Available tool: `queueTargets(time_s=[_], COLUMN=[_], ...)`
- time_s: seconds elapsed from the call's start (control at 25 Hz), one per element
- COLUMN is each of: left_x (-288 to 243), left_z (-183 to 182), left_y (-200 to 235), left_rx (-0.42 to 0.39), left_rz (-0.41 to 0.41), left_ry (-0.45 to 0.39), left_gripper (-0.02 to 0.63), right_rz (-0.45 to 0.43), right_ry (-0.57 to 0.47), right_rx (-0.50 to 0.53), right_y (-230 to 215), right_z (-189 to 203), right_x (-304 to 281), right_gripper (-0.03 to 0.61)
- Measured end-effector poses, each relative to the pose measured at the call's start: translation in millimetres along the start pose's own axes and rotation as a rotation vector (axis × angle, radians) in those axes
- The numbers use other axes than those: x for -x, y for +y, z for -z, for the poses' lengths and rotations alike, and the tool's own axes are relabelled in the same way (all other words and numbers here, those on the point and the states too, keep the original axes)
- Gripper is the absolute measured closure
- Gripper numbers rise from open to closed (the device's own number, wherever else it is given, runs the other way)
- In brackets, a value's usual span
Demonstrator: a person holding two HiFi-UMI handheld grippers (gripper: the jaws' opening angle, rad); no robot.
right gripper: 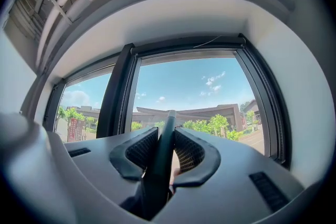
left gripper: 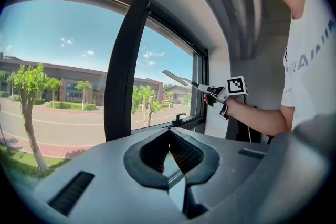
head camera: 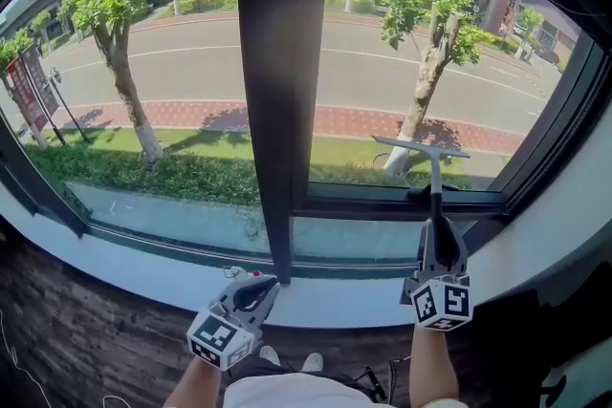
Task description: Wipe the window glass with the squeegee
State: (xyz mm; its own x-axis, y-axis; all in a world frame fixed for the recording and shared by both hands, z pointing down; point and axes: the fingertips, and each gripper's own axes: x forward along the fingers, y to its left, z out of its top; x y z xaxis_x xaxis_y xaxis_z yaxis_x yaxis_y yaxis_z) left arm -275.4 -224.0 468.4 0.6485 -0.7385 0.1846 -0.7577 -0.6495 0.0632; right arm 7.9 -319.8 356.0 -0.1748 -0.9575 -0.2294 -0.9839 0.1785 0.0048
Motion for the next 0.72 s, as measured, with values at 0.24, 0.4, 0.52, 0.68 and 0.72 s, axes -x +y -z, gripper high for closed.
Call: queueTargets(time_s=[0.24,0.4,0.52,0.68,0.72], left_x=[13,30,46,61,63], left_z=[-14,-21,-23,-24,-24], left_y=[4,16,29,44,46], left_rx=[-0.024,-0.035,-0.048,-0.047,-0.047], left_rz=[-0.002,0.007,0.013,0.024,0.03], left_ry=[-0.019,-0.033,-0.03,-0.033,-0.036], left_gripper=[0.597,0.597,0.597,0.597,0.597], right_rz=[-0.005,0.014,0.039,0.068,0.07], right_ry=[-0.163,-0.269,-0.282,-0.29,-0.294], right_rx=[0.052,0.086,0.087,0.11,0.119], right_y=[17,38,55,87,94], right_z=[-95,-175,-216,-250,-255], right_x=[-60,-120,-160,-187,-192], right_gripper=[0.479,0.479,0.479,0.479,0.479])
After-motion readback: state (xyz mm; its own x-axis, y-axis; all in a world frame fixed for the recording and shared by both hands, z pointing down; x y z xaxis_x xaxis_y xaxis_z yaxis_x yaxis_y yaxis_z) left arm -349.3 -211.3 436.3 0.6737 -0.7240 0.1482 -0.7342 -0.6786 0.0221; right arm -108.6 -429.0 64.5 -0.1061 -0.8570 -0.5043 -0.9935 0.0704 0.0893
